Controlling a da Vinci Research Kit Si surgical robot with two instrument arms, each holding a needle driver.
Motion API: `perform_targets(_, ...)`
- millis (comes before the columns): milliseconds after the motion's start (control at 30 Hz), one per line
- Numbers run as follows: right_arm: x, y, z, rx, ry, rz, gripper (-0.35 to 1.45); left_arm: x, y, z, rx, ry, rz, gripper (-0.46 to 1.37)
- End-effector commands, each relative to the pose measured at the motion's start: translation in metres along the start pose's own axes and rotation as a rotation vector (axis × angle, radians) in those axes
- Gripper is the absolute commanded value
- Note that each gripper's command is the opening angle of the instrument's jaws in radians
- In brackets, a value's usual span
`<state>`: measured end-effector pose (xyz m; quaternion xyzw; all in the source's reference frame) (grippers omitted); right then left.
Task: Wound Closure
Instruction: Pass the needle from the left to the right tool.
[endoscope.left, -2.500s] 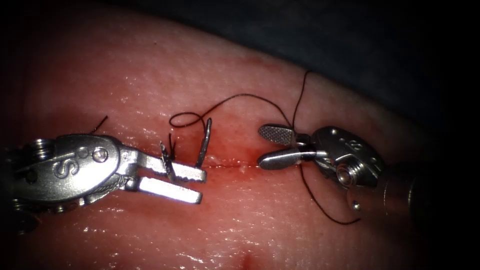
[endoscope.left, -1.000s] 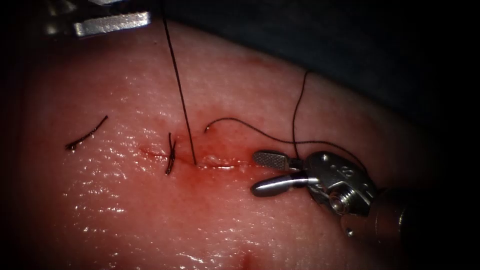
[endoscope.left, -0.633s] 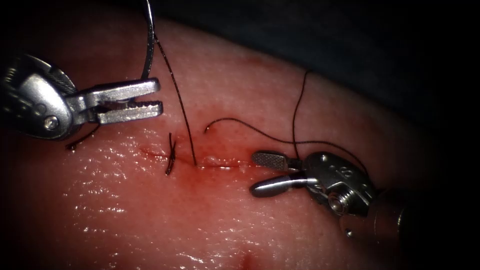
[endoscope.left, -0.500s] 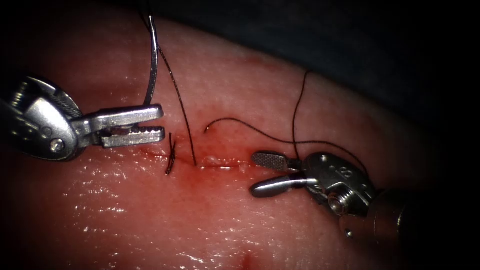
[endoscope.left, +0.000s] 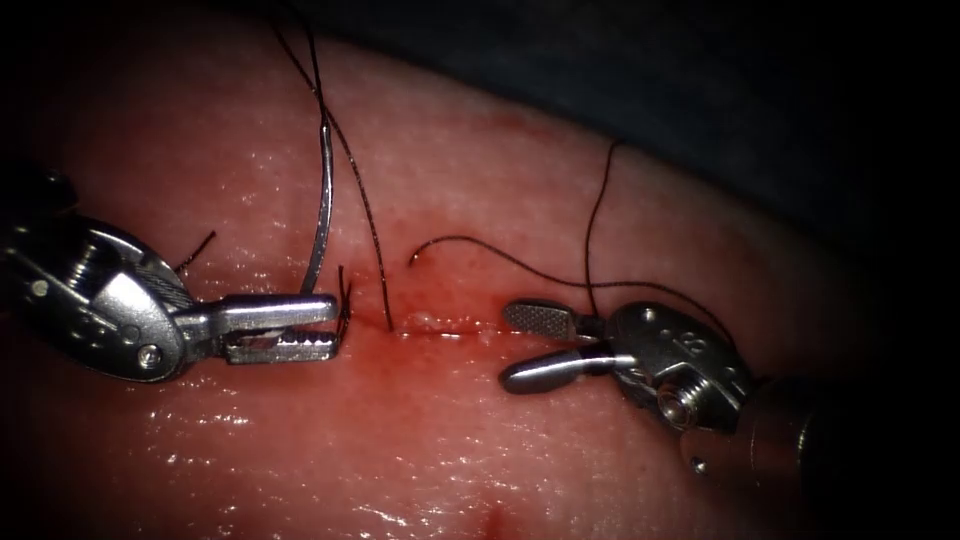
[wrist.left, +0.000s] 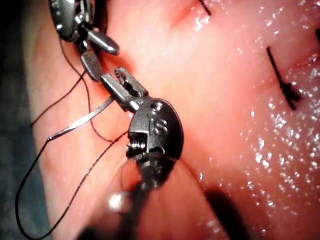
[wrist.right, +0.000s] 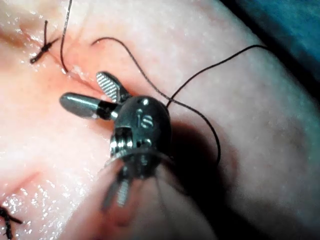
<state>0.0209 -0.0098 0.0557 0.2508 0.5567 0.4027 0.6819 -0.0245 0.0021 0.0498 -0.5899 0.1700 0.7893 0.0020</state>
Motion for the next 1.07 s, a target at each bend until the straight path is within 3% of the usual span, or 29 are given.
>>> perform_targets(33, 0.0001, 0.0000, 0.0000, -0.001, 0.000, 0.003, 0.66, -0.0004, 0.0002, 0.0000, -0.008, 0.000, 0.009, -0.35)
perform_targets(367, 0.0012, -0.0002, -0.0002, -0.002, 0.003, 0.021, 0.66, -0.0013, 0.0006, -0.0001, -0.008, 0.002, 0.022, -0.35)
perform_targets(767, 0.0046, -0.0008, 0.0007, 0.002, 0.027, 0.049, 0.86, -0.0017, 0.0013, 0.0001, -0.015, -0.003, 0.021, -0.35)
perform_targets(1067, 0.0067, -0.0014, 0.0005, 0.006, 0.028, 0.043, 0.89, -0.0023, 0.0019, 0.0003, -0.031, -0.015, 0.017, -0.35)
